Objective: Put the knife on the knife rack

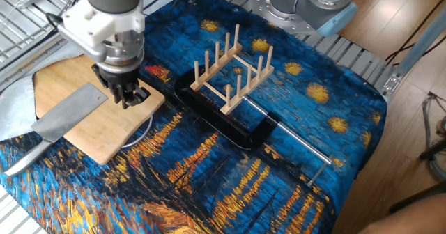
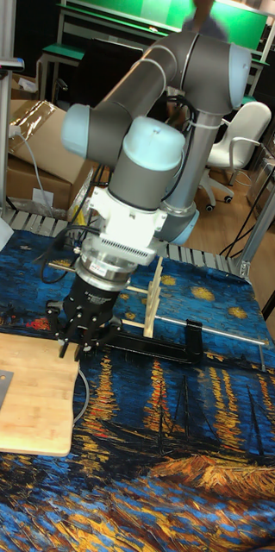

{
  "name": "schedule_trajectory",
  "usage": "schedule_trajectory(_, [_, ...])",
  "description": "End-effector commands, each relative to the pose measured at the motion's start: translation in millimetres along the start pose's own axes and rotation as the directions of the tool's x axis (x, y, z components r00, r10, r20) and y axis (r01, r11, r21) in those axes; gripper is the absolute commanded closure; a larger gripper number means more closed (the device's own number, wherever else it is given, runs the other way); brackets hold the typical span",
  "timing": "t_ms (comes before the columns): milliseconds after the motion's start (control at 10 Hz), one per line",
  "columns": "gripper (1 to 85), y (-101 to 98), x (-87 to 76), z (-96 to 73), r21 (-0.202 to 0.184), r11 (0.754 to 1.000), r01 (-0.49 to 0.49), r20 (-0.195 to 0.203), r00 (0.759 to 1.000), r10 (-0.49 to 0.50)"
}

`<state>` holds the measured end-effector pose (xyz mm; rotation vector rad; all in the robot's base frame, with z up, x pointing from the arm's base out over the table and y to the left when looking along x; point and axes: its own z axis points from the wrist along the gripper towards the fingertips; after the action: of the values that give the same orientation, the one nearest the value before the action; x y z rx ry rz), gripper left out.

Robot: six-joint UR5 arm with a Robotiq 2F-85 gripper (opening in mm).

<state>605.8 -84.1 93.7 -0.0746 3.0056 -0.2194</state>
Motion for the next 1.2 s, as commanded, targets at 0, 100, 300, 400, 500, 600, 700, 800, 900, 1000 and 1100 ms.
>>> schedule_trajectory(0, [52.3,0.3,5.7,5.9,-0.013,0.999,-0.053,-0.022,0.998,0.052])
schedule_trajectory(100, [52.3,-0.5,5.7,5.9,-0.01,0.998,-0.057,-0.022,0.998,0.057])
schedule_trajectory(300, [50.7,-8.1,3.6,5.9,0.018,0.999,-0.038,-0.013,0.999,0.038])
schedule_trajectory(400, [49.0,-3.8,0.2,8.1,-0.002,1.0,-0.017,-0.013,1.0,0.017])
schedule_trajectory(500, [48.0,-7.8,-23.3,21.3,-0.01,1.0,0.009,-0.016,1.0,-0.01])
schedule_trajectory(600, [48.0,-12.1,-41.1,30.5,-0.018,0.999,0.034,-0.017,0.999,-0.035])
schedule_trajectory(700, [48.0,-17.9,-56.6,38.9,-0.021,0.998,0.053,-0.025,0.998,-0.053])
schedule_trajectory(800, [48.0,-24.1,-70.1,44.8,-0.022,0.997,0.069,-0.034,0.997,-0.07])
schedule_trajectory(900, [48.0,-32.2,-82.0,50.9,0.001,0.997,0.083,-0.04,0.996,-0.083])
schedule_trajectory(1000, [48.3,-31.8,-86.6,58.4,0.016,0.997,0.077,-0.033,0.997,-0.077])
schedule_trajectory(1100, [48.3,-28.8,-86.0,60.7,0.01,0.998,0.067,-0.036,0.997,-0.067])
